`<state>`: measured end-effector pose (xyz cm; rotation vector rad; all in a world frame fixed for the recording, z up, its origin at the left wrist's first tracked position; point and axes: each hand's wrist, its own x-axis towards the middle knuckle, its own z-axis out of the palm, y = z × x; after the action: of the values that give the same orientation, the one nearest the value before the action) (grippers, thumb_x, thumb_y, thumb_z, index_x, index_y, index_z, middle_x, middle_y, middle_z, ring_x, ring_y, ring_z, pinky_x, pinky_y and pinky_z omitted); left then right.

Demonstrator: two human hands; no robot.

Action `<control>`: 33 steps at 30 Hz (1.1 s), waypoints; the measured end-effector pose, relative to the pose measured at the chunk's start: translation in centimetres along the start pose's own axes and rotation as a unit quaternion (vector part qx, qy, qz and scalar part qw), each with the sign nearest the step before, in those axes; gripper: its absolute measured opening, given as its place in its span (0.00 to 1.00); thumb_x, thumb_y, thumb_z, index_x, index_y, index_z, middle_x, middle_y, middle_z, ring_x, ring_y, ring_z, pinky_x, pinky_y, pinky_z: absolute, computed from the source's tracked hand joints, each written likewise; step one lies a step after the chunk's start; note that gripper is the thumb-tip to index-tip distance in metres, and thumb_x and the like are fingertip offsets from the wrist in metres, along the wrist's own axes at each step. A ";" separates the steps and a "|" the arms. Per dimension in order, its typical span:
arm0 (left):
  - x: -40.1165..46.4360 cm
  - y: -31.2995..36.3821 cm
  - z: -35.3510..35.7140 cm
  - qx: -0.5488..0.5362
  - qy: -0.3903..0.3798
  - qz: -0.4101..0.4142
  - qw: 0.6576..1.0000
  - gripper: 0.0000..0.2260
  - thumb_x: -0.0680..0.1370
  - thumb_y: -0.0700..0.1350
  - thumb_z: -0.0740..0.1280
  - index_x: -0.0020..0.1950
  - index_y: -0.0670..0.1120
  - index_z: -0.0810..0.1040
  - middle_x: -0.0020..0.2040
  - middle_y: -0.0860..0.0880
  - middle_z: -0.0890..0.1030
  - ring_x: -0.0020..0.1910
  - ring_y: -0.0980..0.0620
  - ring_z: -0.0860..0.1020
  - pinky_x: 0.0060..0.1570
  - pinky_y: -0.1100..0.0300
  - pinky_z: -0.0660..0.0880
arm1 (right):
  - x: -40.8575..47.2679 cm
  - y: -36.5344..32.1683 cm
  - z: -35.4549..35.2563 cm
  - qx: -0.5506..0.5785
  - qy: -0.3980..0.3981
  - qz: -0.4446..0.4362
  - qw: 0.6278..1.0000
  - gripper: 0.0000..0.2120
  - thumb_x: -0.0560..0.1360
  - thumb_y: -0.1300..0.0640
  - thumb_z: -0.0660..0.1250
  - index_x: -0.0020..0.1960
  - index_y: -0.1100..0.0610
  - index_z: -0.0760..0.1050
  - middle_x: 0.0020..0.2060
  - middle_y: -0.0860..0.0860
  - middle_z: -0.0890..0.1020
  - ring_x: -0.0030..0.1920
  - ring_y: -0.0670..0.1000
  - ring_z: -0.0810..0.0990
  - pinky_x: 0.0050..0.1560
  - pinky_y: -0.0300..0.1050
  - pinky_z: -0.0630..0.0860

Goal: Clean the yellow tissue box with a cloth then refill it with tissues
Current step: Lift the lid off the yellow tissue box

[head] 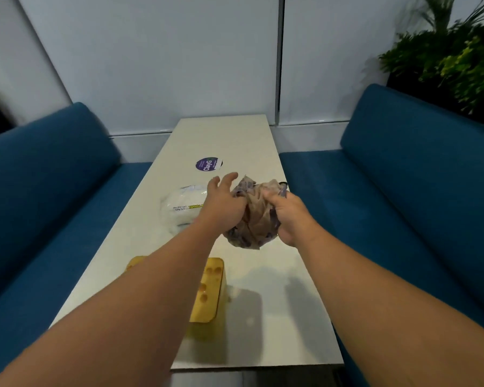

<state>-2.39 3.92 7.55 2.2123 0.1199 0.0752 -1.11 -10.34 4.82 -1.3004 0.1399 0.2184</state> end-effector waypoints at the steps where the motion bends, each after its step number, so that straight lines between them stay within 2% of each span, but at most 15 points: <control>1: -0.3 -0.2 -1.0 0.023 0.006 0.040 0.999 0.24 0.77 0.51 0.65 0.73 0.58 0.64 0.77 0.49 0.55 0.71 0.44 0.64 0.67 0.52 0.65 | -0.3 -0.3 0.9 -0.001 -0.011 -0.003 1.000 0.08 0.78 0.52 0.67 0.54 0.54 0.79 0.47 0.55 0.85 0.51 0.58 0.83 0.54 0.57 0.79; 3: -1.0 -0.8 -2.8 0.077 0.011 0.105 0.991 0.27 0.75 0.61 0.65 0.73 0.57 0.65 0.77 0.52 0.56 0.72 0.46 0.62 0.69 0.49 0.64 | -1.2 -1.1 2.8 -0.010 -0.037 -0.010 0.999 0.08 0.79 0.52 0.65 0.55 0.53 0.78 0.48 0.54 0.84 0.52 0.57 0.82 0.51 0.53 0.80; 6: -2.0 -1.6 -5.0 0.104 0.018 0.137 0.985 0.32 0.74 0.65 0.64 0.75 0.56 0.62 0.72 0.50 0.67 0.68 0.48 0.69 0.66 0.49 0.69 | -2.8 -1.9 6.2 0.004 -0.077 -0.003 0.997 0.08 0.80 0.49 0.63 0.54 0.51 0.78 0.47 0.52 0.84 0.50 0.53 0.81 0.45 0.47 0.79; 9: -2.9 -2.6 -7.1 0.064 0.029 0.132 0.989 0.35 0.73 0.66 0.64 0.76 0.55 0.59 0.68 0.51 0.72 0.64 0.50 0.73 0.62 0.53 0.73 | -4.0 -1.8 9.5 0.044 -0.098 0.032 0.994 0.14 0.78 0.46 0.65 0.56 0.54 0.79 0.50 0.54 0.85 0.53 0.53 0.82 0.56 0.50 0.78; 13: -4.1 -4.2 -10.6 0.041 0.056 0.113 0.991 0.26 0.75 0.61 0.66 0.70 0.56 0.65 0.54 0.55 0.76 0.51 0.53 0.75 0.49 0.59 0.72 | -4.7 -0.7 13.1 0.064 -0.113 0.034 0.991 0.14 0.78 0.49 0.63 0.58 0.56 0.80 0.53 0.56 0.84 0.57 0.56 0.80 0.63 0.55 0.74; 17: -4.9 -7.1 -14.4 0.082 0.075 0.124 0.986 0.16 0.78 0.55 0.64 0.65 0.55 0.69 0.48 0.56 0.77 0.46 0.53 0.76 0.43 0.61 0.72 | -5.3 0.8 17.1 -0.076 -0.050 -0.051 0.995 0.07 0.79 0.53 0.63 0.54 0.50 0.78 0.53 0.53 0.82 0.56 0.57 0.79 0.57 0.58 0.76; 20: -5.6 -8.7 -16.5 0.082 0.057 0.123 0.987 0.12 0.79 0.58 0.62 0.59 0.54 0.73 0.43 0.59 0.75 0.43 0.56 0.76 0.37 0.63 0.71 | -6.4 1.6 19.5 -0.073 -0.057 -0.050 0.994 0.11 0.79 0.51 0.65 0.60 0.50 0.76 0.55 0.52 0.81 0.57 0.55 0.78 0.56 0.54 0.77; 23: -6.5 -10.2 -18.0 0.051 0.030 0.096 0.994 0.17 0.79 0.62 0.57 0.58 0.53 0.74 0.43 0.58 0.76 0.44 0.55 0.77 0.40 0.62 0.74 | -7.5 2.1 21.4 -0.092 -0.067 -0.030 0.993 0.16 0.79 0.48 0.63 0.64 0.53 0.74 0.54 0.52 0.81 0.57 0.54 0.78 0.59 0.54 0.76; 26: -7.2 -11.7 -18.9 -0.014 0.022 0.056 0.998 0.24 0.78 0.66 0.54 0.56 0.52 0.79 0.45 0.53 0.80 0.47 0.50 0.79 0.48 0.53 0.78 | -8.0 3.2 22.0 -0.182 -0.071 -0.036 0.980 0.18 0.79 0.45 0.62 0.64 0.54 0.75 0.55 0.53 0.81 0.58 0.57 0.78 0.59 0.58 0.76; 28: -7.4 -13.1 -19.4 0.012 0.029 0.058 0.998 0.21 0.79 0.64 0.56 0.50 0.51 0.80 0.43 0.51 0.81 0.45 0.49 0.79 0.49 0.49 0.79 | -8.7 4.2 21.4 -0.267 -0.076 -0.076 0.957 0.17 0.79 0.46 0.62 0.63 0.55 0.75 0.55 0.53 0.81 0.56 0.56 0.78 0.56 0.56 0.78; 30: -7.6 -14.5 -19.6 0.038 0.030 0.049 0.998 0.21 0.79 0.62 0.56 0.46 0.49 0.80 0.41 0.49 0.81 0.43 0.48 0.79 0.48 0.47 0.79 | -9.2 5.2 19.9 -0.406 -0.101 -0.118 0.901 0.18 0.76 0.47 0.67 0.62 0.54 0.75 0.55 0.51 0.81 0.53 0.52 0.78 0.53 0.50 0.78; 32: -7.8 -16.1 -19.9 0.054 0.025 0.034 0.998 0.22 0.79 0.62 0.56 0.43 0.47 0.80 0.39 0.48 0.81 0.42 0.47 0.78 0.46 0.47 0.79 | -9.4 6.4 18.6 -0.582 -0.151 -0.088 0.794 0.26 0.70 0.44 0.72 0.64 0.52 0.73 0.58 0.49 0.79 0.54 0.49 0.76 0.53 0.45 0.75; 33: -8.0 -16.9 -19.9 0.065 0.022 0.029 0.997 0.23 0.79 0.62 0.56 0.41 0.47 0.79 0.38 0.48 0.80 0.41 0.47 0.78 0.44 0.48 0.78 | -9.5 7.0 18.3 -0.652 -0.174 -0.052 0.736 0.31 0.67 0.42 0.74 0.66 0.51 0.72 0.60 0.49 0.77 0.56 0.50 0.75 0.55 0.45 0.75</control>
<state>-13.26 28.88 5.90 2.3454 0.0876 0.1511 -12.39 8.26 5.24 -2.6340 -0.5207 0.5044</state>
